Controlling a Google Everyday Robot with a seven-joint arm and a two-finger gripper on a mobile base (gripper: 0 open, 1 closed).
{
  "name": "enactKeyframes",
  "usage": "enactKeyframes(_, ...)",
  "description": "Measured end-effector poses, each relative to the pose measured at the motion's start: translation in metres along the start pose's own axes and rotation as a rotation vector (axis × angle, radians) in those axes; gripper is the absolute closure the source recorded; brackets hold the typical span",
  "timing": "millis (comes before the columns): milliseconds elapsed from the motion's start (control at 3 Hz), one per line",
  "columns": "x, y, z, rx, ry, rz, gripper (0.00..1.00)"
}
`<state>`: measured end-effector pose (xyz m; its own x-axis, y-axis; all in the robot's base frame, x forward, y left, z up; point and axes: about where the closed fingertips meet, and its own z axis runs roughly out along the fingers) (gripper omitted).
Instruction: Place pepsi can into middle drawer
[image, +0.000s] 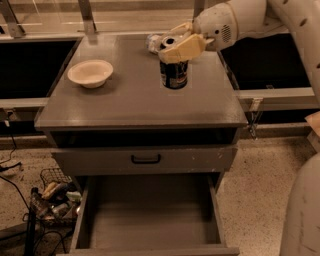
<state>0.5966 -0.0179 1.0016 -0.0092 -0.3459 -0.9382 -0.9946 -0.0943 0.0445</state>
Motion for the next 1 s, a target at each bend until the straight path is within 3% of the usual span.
enactKeyframes(667,0.001,-0.004,0.008,-0.027,-0.021,0.02,1.0)
enactKeyframes(1000,0.008,0.01,0.015,-0.058,-0.037,0.031,1.0)
